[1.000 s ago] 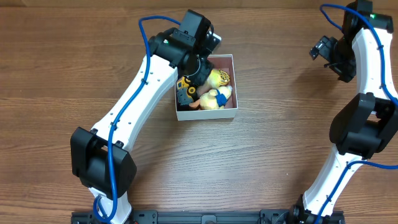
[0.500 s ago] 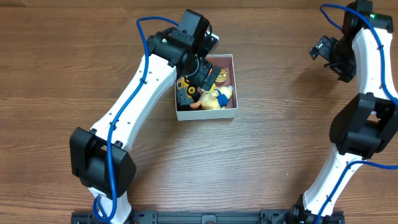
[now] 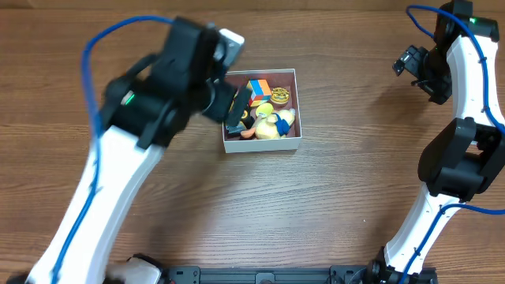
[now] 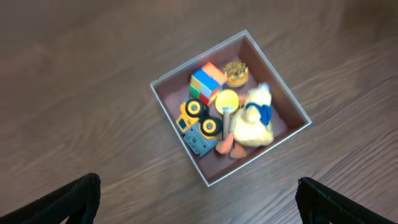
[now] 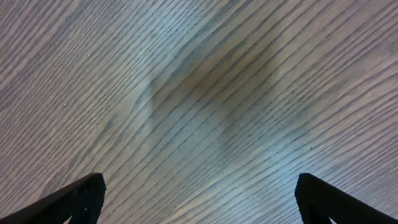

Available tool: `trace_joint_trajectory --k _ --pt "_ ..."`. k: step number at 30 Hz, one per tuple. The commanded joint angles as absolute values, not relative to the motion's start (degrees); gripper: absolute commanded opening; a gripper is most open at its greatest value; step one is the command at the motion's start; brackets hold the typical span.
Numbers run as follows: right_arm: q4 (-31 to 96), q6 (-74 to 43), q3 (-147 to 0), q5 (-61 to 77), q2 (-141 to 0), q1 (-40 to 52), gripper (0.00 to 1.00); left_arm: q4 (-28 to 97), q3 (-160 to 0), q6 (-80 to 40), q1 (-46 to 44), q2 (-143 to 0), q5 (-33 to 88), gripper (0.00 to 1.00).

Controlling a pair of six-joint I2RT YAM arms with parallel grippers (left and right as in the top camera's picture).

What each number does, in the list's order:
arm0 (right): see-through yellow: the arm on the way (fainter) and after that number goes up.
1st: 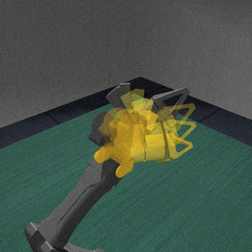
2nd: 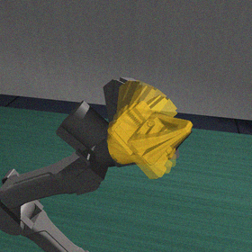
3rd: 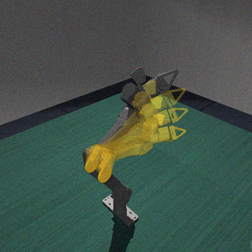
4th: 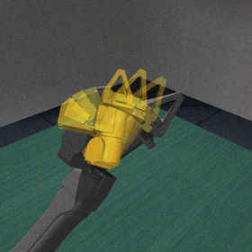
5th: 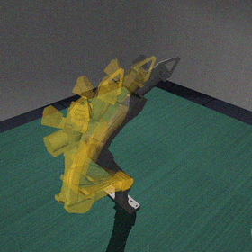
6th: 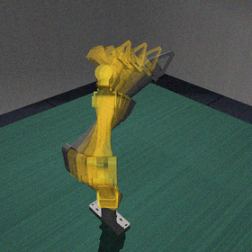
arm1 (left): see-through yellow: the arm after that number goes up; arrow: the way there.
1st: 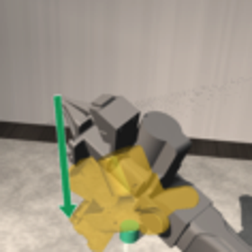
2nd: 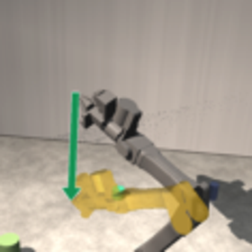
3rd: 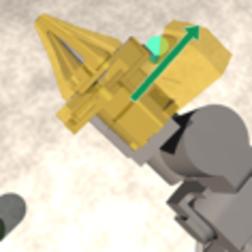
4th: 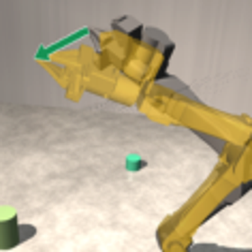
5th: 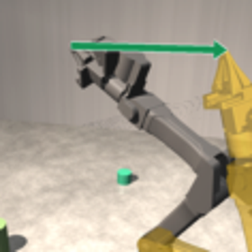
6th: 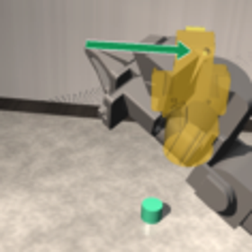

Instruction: Pack container

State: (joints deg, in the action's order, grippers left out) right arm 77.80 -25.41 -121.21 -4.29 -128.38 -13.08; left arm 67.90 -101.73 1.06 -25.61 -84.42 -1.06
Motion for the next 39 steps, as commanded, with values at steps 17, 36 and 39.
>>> trace_joint_trajectory --k 17,36,39 --pt "77.58 -25.3 -121.01 -4.38 -128.07 -12.97 1.0 59.18 -67.31 -9.06 -25.43 -48.66 7.42 1.0" --pt "77.58 -25.3 -121.01 -4.38 -128.07 -12.97 1.0 40.93 -53.17 1.41 -25.41 -48.84 6.55 1.0" --pt "77.6 -25.32 -121.01 -4.38 -128.07 -12.97 1.0 31.27 -45.43 2.0 -24.77 -45.52 5.39 1.0"
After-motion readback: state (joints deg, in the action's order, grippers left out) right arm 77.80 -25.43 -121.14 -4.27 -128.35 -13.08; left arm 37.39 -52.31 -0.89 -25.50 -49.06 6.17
